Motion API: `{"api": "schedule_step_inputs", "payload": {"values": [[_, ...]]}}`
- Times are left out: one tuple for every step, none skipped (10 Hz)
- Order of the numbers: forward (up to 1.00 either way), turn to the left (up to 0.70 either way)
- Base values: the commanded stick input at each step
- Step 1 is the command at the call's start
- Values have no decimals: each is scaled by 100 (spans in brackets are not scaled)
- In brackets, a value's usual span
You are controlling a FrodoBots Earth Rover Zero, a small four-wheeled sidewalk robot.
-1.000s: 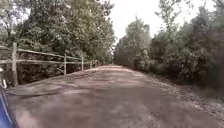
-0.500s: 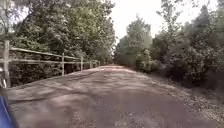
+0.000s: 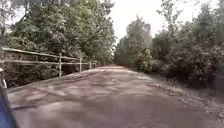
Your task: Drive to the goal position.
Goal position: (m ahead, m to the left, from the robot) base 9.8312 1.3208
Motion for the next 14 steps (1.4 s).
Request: {"api": "schedule_step_inputs", "payload": {"values": [[70, 2], [70, 2], [70, 2], [70, 2], [70, 2], [70, 2], [70, 2], [70, 2], [70, 2], [70, 2], [70, 2], [70, 2], [70, 2], [70, 2]]}}
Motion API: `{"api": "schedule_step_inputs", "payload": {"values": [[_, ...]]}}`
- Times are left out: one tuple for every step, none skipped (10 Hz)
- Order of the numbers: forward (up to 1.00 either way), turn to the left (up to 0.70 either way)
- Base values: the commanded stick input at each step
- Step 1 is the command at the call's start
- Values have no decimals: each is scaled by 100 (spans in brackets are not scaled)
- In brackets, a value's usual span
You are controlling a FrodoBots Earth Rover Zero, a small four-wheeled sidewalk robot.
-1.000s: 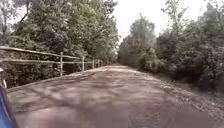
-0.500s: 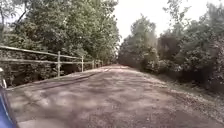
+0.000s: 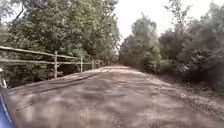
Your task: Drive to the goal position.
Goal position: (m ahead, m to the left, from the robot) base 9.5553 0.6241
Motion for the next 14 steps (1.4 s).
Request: {"api": "schedule_step_inputs", "payload": {"values": [[70, 2], [70, 2], [70, 2], [70, 2], [70, 2], [70, 2], [70, 2], [70, 0], [70, 0], [70, 0], [70, 0], [70, 0], [70, 0], [70, 0]]}}
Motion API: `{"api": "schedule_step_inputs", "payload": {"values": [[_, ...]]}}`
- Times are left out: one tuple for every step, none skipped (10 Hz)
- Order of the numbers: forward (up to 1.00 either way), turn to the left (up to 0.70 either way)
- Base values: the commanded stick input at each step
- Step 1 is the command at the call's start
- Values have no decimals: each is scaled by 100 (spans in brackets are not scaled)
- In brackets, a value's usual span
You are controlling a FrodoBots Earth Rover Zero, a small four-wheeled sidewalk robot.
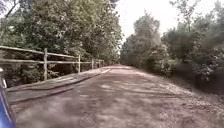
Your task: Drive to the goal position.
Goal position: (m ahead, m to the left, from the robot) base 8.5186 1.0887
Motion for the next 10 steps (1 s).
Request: {"api": "schedule_step_inputs", "payload": {"values": [[70, 0], [70, 0], [70, 0], [70, 0], [70, 0], [70, 0], [70, 0], [70, 0], [70, 0], [70, 0]]}}
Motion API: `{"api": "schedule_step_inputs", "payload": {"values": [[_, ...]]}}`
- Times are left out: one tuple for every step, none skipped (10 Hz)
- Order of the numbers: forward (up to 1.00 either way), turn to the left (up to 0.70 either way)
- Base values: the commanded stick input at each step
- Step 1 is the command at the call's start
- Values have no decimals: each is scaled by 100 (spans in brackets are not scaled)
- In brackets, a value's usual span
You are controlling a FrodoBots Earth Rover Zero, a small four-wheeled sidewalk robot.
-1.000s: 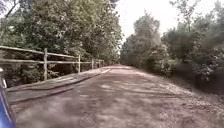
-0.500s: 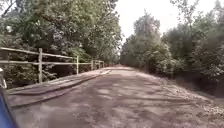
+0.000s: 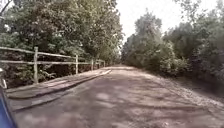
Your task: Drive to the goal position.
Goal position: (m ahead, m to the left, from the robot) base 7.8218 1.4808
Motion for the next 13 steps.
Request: {"api": "schedule_step_inputs", "payload": {"values": [[70, 0], [70, 0], [70, 0], [70, 0], [70, 0], [70, 0], [70, 0], [70, 0], [70, 0], [70, -2], [70, -7], [70, -26], [70, -10]]}}
